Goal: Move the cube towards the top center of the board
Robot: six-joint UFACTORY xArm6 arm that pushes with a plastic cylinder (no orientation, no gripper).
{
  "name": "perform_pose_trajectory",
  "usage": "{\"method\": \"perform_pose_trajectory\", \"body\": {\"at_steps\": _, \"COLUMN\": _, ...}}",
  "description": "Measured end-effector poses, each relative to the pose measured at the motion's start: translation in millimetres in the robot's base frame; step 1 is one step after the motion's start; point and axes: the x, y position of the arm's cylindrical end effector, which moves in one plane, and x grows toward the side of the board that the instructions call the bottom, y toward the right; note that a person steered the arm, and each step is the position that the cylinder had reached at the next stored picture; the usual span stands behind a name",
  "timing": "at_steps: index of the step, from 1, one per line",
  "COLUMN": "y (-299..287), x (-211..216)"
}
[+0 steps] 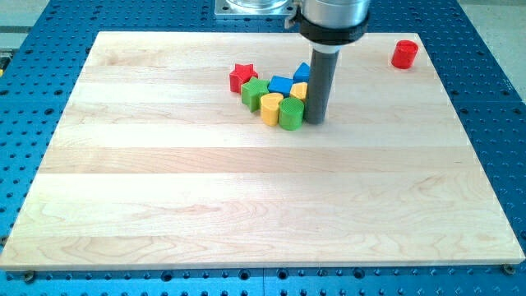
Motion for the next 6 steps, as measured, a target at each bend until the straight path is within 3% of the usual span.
{"method": "perform_pose_trajectory", "body": {"at_steps": 1, "y": 9.9, "x": 10.0}}
{"method": "perform_pose_trajectory", "body": {"at_steps": 4, "y": -14.1, "x": -25.6}}
{"method": "perform_pose_trajectory", "body": {"at_steps": 5, "y": -64.5, "x": -26.9}}
{"method": "perform_pose_trajectory", "body": {"at_steps": 6, "y": -65.2, "x": -48.9}}
